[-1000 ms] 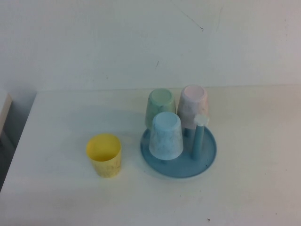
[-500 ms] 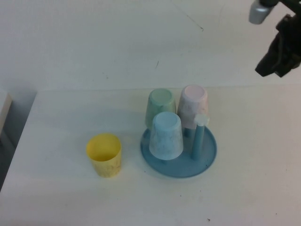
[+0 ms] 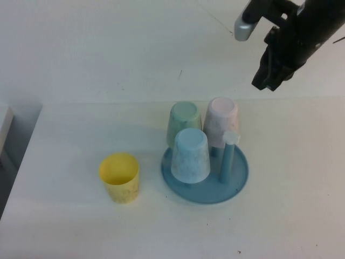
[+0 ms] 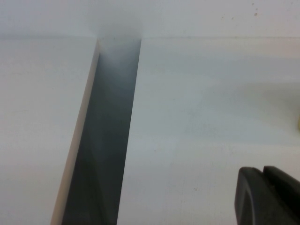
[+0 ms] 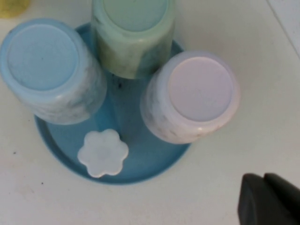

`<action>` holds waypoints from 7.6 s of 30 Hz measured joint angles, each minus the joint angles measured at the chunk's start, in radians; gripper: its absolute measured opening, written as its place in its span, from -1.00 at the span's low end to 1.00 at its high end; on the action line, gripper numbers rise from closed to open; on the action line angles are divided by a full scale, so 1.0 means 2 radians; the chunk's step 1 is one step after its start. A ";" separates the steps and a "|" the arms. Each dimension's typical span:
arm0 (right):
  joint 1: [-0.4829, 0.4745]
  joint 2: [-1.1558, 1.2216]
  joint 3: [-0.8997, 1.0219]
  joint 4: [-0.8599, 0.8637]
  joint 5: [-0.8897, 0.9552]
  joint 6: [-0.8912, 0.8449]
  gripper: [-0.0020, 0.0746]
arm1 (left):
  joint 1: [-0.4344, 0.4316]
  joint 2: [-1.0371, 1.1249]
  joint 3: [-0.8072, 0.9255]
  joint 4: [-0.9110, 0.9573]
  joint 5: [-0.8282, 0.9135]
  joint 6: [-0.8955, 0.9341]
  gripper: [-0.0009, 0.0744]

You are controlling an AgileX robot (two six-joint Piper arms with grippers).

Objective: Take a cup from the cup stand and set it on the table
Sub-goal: Pick up the cup from the rack, then hand over the cup

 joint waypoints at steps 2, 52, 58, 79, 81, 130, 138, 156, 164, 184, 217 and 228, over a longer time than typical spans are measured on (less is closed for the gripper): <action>0.000 0.010 -0.001 0.001 0.000 0.000 -0.89 | 0.000 0.000 0.000 0.000 0.000 0.000 -0.98; 0.013 0.120 -0.005 0.091 -0.067 -0.065 0.63 | 0.000 0.000 0.000 0.000 0.000 0.000 -0.98; 0.013 0.122 -0.030 0.094 -0.041 -0.065 0.57 | 0.000 0.000 0.000 0.000 0.000 0.000 -0.98; 0.013 -0.017 -0.141 -0.073 0.001 0.168 0.57 | 0.000 0.000 0.000 0.000 0.000 0.000 -0.98; 0.013 -0.047 -0.120 -0.075 0.001 0.176 0.57 | 0.000 0.000 0.000 0.000 0.000 0.000 -0.98; -0.227 -0.315 0.635 0.705 -0.030 0.134 0.57 | 0.000 0.000 0.000 0.000 0.000 0.000 -0.98; -0.227 -0.315 0.635 0.709 -0.030 0.210 0.57 | 0.000 0.000 0.000 0.000 0.000 0.000 -0.98; -0.227 -0.315 0.635 0.710 -0.030 0.214 0.57 | 0.000 0.000 0.003 -0.487 -0.077 -0.176 -0.98; -0.227 -0.315 0.635 0.710 -0.030 0.184 0.57 | 0.000 0.000 -0.010 -0.641 0.008 0.097 -0.98; -0.227 -0.315 0.635 0.711 -0.034 0.157 0.57 | 0.000 0.419 -0.246 -0.785 0.367 0.727 -0.06; -0.227 -0.315 0.635 0.711 -0.034 0.156 0.57 | -0.257 0.790 -0.584 -0.788 0.315 0.767 0.29; -0.227 -0.315 0.635 0.711 -0.033 0.095 0.57 | -0.309 0.865 -0.674 -0.789 0.318 0.758 0.27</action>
